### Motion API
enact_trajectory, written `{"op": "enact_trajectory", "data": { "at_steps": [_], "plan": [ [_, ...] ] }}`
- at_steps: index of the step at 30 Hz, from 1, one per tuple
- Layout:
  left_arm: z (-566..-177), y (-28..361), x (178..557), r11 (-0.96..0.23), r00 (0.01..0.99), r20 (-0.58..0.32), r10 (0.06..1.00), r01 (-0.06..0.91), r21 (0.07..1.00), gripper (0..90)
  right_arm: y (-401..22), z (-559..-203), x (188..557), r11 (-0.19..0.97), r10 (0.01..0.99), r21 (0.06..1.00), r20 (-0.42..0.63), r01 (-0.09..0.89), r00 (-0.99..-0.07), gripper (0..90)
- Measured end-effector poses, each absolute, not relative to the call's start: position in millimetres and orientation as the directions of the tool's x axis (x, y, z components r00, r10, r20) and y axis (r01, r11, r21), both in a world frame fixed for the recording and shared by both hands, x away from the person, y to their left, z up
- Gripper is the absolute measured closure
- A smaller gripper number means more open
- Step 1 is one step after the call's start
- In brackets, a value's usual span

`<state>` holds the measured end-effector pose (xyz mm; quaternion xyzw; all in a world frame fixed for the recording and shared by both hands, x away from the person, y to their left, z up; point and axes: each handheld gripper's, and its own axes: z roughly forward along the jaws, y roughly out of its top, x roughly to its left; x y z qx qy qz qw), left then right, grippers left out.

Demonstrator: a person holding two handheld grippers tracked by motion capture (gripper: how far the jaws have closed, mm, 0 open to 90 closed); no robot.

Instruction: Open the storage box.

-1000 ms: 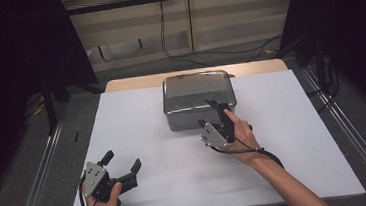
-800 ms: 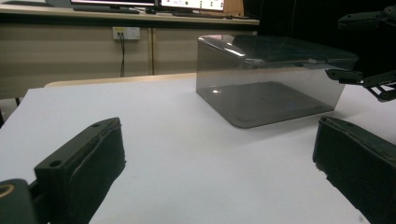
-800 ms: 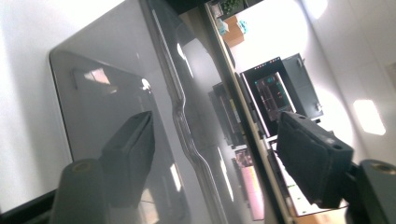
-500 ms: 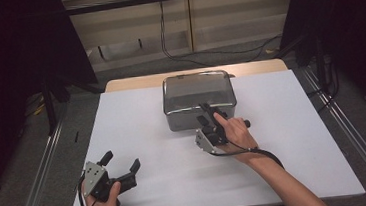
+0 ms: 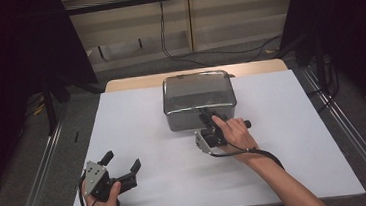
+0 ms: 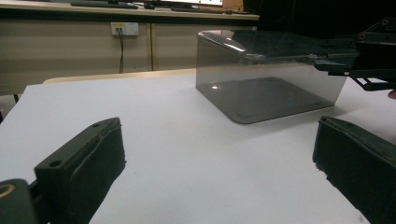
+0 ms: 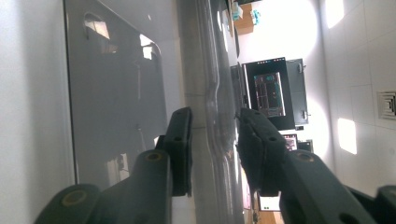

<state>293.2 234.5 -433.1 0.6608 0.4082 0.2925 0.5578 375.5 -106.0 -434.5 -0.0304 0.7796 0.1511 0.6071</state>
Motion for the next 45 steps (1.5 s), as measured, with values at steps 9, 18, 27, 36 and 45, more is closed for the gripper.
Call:
{"op": "enact_trajectory", "data": {
  "at_steps": [9, 18, 27, 36, 45],
  "plan": [
    [-433, 234, 294, -0.045, 0.498, -0.07, 0.864, 0.215, 0.976, 2.3, -106, -433, 374, 0.955, 0.128, 0.188, -0.959, -0.231, -0.251, 78.1],
    [-431, 232, 297, -0.053, 0.528, -0.074, 0.846, 0.221, 0.974, 4.5, -105, -432, 373, 0.957, 0.116, 0.174, -0.962, -0.232, -0.245, 79.5],
    [-430, 233, 300, -0.039, 0.548, -0.1, 0.83, 0.237, 0.971, 4.7, -105, -430, 373, 0.956, 0.117, 0.177, -0.962, -0.236, -0.245, 79.9],
    [-426, 230, 304, -0.055, 0.578, -0.08, 0.812, 0.212, 0.976, 4.4, -106, -428, 373, 0.954, 0.128, 0.187, -0.961, -0.235, -0.243, 80.2],
    [-425, 217, 314, -0.061, 0.606, -0.079, 0.791, 0.207, 0.976, 2.3, -106, -426, 374, 0.953, 0.125, 0.184, -0.963, -0.243, -0.239, 80.5]
  ]
}}
